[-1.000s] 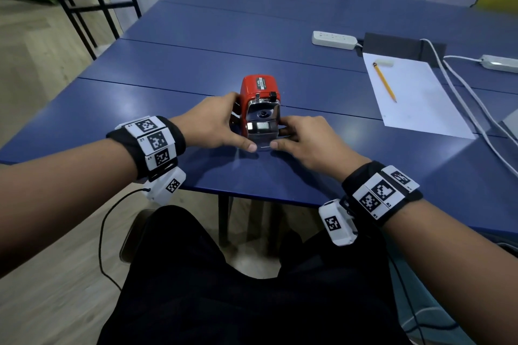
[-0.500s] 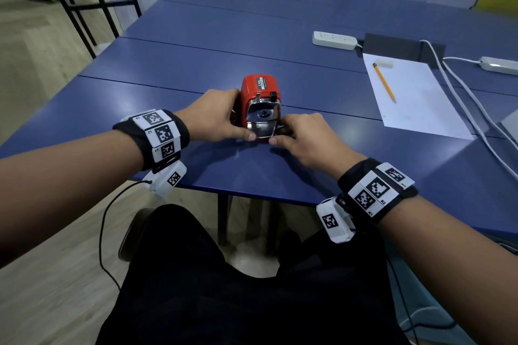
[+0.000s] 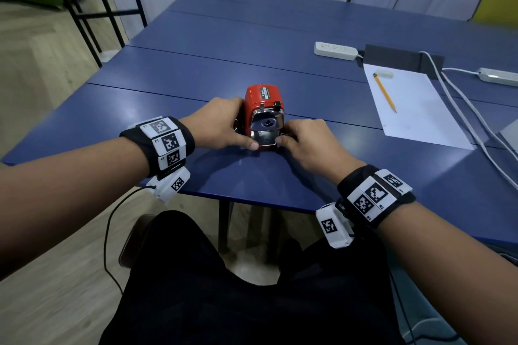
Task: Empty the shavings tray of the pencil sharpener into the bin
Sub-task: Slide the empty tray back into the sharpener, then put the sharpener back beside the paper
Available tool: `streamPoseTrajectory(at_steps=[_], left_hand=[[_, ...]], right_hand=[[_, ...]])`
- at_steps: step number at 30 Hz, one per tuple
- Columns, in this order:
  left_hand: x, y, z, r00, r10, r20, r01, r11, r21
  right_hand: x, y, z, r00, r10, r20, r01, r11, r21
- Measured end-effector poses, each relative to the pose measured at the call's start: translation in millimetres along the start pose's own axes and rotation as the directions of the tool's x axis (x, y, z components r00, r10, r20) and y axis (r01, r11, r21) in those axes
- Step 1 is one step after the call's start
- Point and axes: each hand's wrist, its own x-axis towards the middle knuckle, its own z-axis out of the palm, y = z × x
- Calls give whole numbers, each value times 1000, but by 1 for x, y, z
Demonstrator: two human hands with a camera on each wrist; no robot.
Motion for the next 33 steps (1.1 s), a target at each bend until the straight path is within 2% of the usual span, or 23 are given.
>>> streamPoseTrajectory(at_steps=[3,6,9,11,13,16,23,29,33], left_hand=[[-3,-1,-11,999,2,47,-4,999,47],[-5,-2,-35,1000,28,11,-29,995,93],[-3,6,-64,981,192,-32,-188,976,113],[3,17,-75,946,317,65,-323,926,195],[12,28,-79,922,339,188,-381,879,287],[20,42,-74,913,291,285,-374,877,303],[18,60,-73,906,285,313,-375,883,280],[16,81,-67,892,323,316,-411,871,269],[20,86,-52,893,376,247,-423,889,174]], right_hand=[[-2,-2,-2,1000,12,-2,-12,1000,29],[-9,-4,-1,1000,12,-23,-9,995,101],[-12,-13,3,997,26,-79,-11,982,188],[-10,-22,4,995,58,-85,-33,962,270],[-6,-29,5,993,86,-87,-55,951,305],[-4,-29,9,991,99,-94,-63,943,327],[2,-12,13,995,83,-47,-57,917,395],[0,6,3,996,87,-36,-67,924,376],[-16,34,-7,990,132,-56,-104,930,353]])
